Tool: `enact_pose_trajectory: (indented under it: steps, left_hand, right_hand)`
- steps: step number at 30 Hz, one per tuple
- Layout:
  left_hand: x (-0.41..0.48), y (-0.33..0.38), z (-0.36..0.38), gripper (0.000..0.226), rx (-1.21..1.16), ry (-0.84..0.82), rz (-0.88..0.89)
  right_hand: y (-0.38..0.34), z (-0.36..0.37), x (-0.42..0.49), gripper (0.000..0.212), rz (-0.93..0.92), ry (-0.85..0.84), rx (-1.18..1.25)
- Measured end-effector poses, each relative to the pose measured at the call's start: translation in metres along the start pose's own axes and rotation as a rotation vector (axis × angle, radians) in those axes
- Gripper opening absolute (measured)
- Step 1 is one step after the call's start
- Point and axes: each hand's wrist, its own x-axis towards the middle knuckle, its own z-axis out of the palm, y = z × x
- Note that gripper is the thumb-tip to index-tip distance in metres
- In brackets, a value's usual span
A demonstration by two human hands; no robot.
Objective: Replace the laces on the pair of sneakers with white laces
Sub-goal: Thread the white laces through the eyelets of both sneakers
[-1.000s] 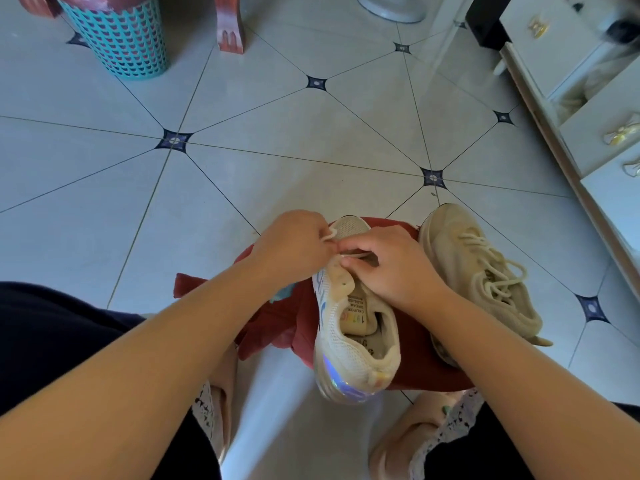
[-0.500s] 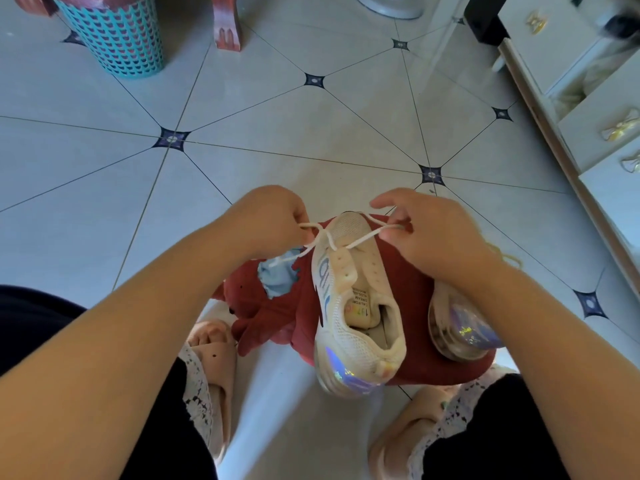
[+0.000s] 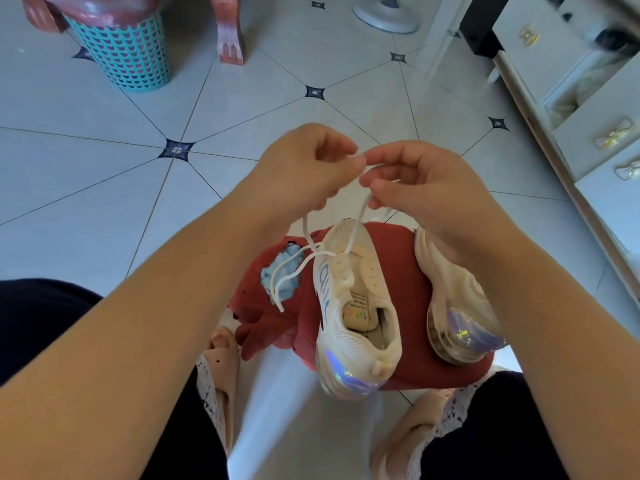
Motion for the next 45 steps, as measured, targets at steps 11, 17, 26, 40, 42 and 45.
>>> enact_pose_trajectory:
  steps: [11,17,26,40,42,45]
  left_hand:
    - [0.012,-0.010,-0.014,0.018,0.159,0.200,-0.209]
    - [0.005,-0.022,0.004,0.027,0.437,0.085,0.034]
    - [0.017,-0.023,-0.005,0.019,0.302,0.211,-0.013]
    - [0.016,-0.030,0.004,0.014,0.447,0.059,0.018]
    - [0.020,-0.031,-0.011,0.017,0.501,0.135,-0.065]
    - [0.021,-0.037,-0.019,0.019,0.795,0.121,-0.179]
  right_hand:
    - [0.007,-0.035,-0.001,0.027,0.098,0.048,-0.737]
    - [0.008,-0.034,-0.004,0.020,0.112,0.087,-0.589]
    - [0.021,-0.022,0.002,0.012,0.218,0.088,-0.304]
    - [0.025,-0.011,0.003,0.009,0.229,0.061,-0.171]
    - [0.029,-0.024,0.001,0.011,0.258,0.094,-0.271]
    - [0.038,-0.032,0.000,0.012,0.272,0.133,-0.466]
